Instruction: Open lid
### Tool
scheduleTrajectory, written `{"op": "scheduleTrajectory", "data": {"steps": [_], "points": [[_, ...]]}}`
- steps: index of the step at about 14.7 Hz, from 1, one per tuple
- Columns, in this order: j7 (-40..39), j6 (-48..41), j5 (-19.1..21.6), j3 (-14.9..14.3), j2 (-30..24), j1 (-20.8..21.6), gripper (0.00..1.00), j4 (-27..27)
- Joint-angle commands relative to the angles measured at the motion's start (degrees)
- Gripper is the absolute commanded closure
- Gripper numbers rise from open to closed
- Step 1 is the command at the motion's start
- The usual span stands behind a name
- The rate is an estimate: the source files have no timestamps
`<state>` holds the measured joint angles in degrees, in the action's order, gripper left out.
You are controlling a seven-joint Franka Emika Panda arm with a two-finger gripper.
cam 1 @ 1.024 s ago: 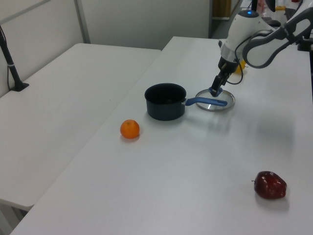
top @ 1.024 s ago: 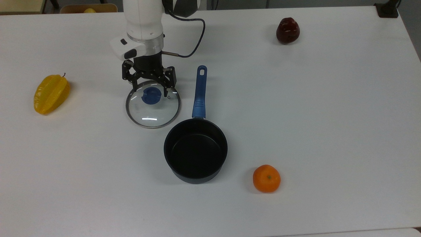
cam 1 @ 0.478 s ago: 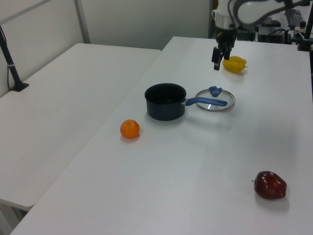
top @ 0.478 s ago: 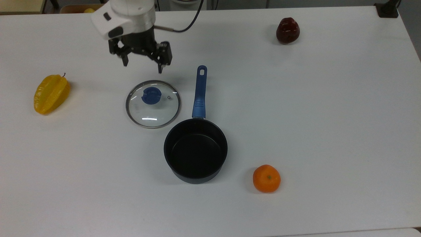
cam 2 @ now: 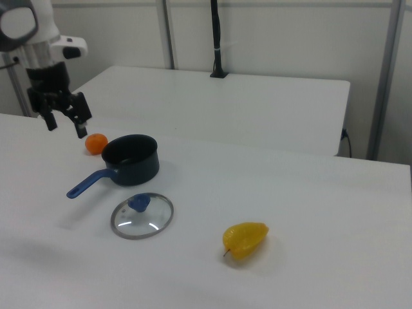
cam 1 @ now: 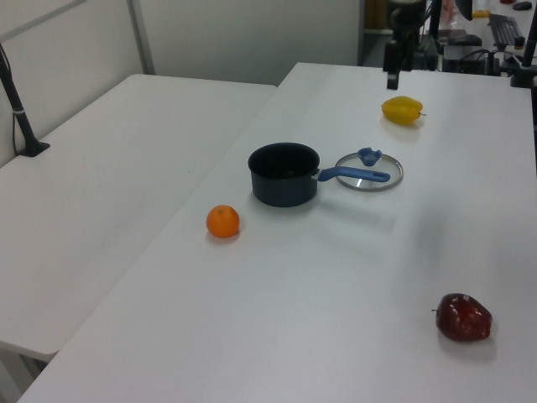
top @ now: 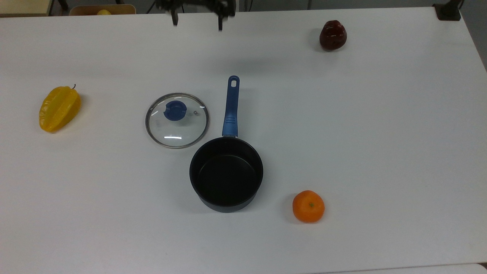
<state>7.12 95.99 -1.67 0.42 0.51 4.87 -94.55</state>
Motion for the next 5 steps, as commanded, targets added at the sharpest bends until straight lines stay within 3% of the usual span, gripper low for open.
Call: {"op": "scheduleTrajectory", "data": {"steps": [1,5], "points": [[-2.73,-4.14,2.20,-4.01,-4.28,3.03,0.00,-2.12],[-2.82,-4.06,1.76,-4.38,-4.82,3.04,0.00,-2.30]]}}
